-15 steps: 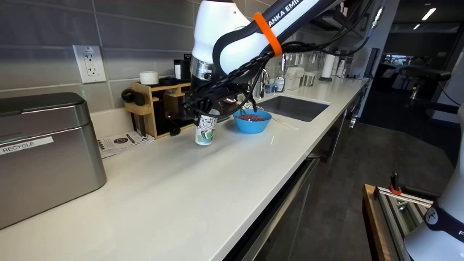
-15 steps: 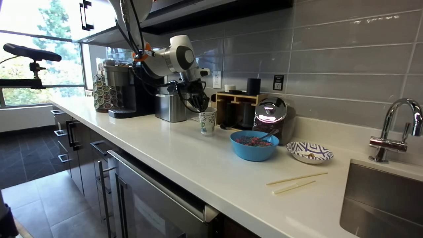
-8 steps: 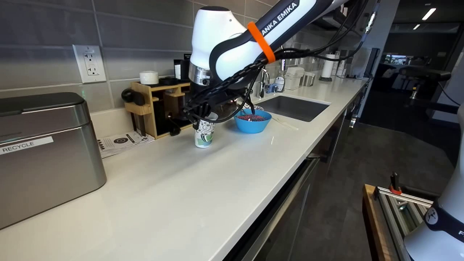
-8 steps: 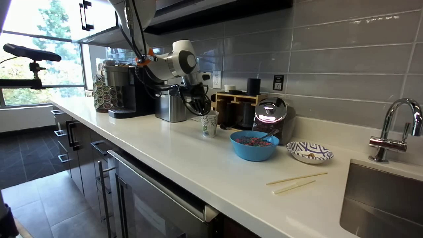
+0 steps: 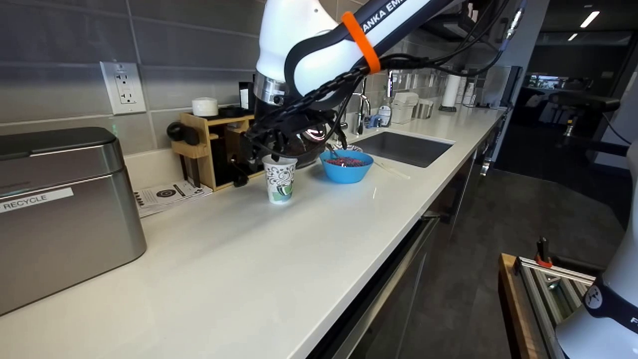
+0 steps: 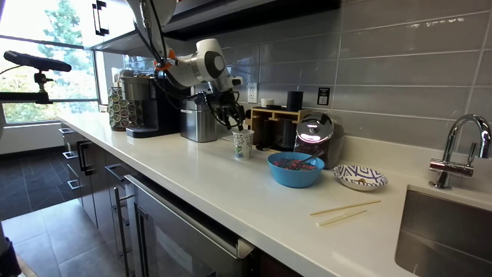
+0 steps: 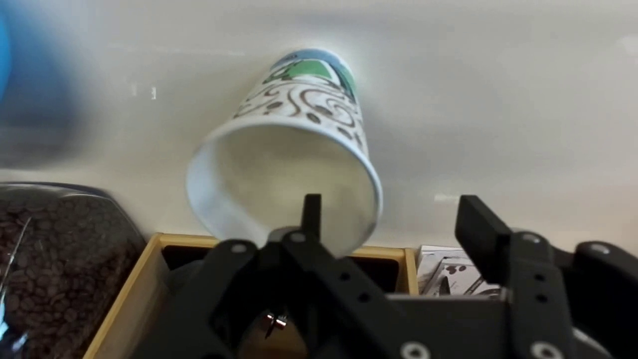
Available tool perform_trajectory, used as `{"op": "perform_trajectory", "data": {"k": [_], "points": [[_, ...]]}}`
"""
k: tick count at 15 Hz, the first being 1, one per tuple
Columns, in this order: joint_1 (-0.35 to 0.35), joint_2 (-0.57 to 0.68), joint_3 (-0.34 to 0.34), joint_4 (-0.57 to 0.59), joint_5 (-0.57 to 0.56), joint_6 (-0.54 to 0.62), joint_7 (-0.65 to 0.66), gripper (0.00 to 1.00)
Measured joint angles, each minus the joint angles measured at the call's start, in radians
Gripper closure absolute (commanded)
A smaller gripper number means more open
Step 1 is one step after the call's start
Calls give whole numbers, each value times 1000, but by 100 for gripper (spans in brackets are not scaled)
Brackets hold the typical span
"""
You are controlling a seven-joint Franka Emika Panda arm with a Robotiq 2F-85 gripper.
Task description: Pour the cereal out of the coffee cup and into the blue bowl.
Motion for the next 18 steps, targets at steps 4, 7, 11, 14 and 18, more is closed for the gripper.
{"op": "perform_trajectory", "data": {"k": [4, 7, 11, 14, 18], "points": [[39, -75, -5, -3, -20, -52, 115, 0], [39, -164, -4, -12, -20, -104, 190, 0], [27, -231, -5, -42, -20, -125, 211, 0], [27, -230, -4, -51, -20, -125, 217, 0], [27, -230, -4, -54, -20, -125, 218, 0]]}}
